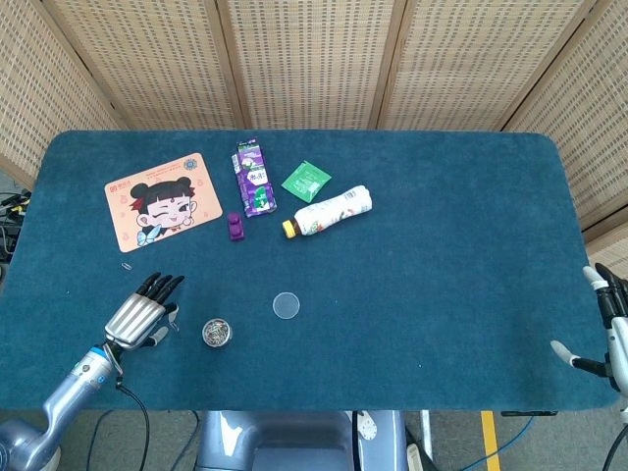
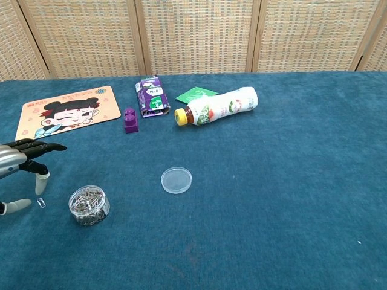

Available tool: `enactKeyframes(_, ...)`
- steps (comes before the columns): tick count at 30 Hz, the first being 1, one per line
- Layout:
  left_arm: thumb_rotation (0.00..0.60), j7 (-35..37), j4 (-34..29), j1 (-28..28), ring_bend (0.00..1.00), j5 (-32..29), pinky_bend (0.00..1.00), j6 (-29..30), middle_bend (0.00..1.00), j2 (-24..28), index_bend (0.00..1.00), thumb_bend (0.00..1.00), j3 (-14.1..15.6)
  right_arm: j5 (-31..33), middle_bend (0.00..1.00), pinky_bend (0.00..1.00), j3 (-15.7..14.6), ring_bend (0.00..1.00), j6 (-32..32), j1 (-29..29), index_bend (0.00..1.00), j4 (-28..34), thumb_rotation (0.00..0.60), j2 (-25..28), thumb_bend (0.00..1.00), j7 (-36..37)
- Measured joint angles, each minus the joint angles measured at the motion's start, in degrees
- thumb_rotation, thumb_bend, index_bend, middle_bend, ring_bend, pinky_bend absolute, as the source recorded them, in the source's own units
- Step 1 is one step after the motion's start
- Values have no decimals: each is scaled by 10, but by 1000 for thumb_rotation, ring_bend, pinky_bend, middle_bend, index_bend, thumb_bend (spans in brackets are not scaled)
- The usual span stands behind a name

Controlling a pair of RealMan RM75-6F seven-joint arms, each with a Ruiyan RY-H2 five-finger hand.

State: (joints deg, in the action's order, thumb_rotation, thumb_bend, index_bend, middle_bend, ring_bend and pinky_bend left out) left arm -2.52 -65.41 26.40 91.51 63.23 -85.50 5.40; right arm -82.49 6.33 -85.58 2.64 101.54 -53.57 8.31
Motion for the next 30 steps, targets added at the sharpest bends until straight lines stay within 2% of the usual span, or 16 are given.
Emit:
enactKeyframes(22,600,-18,19,11,0,-11,0,-30,0,-30,518,369,-5,5,0,0,2,0,4,2,0,0,600,-1,0,0)
enactKeyframes(28,600,-22,19,10,0,-12,0,-30,0,-30,659,423,-4,5,0,0,2,0,3,2,0,0,600,0,0,3)
enactKeyframes(30,600,-24,19,9,0,-13,0,-31,0,-30,666,442,-4,4,0,0,2,0,3,2,0,0,600,0,0,3)
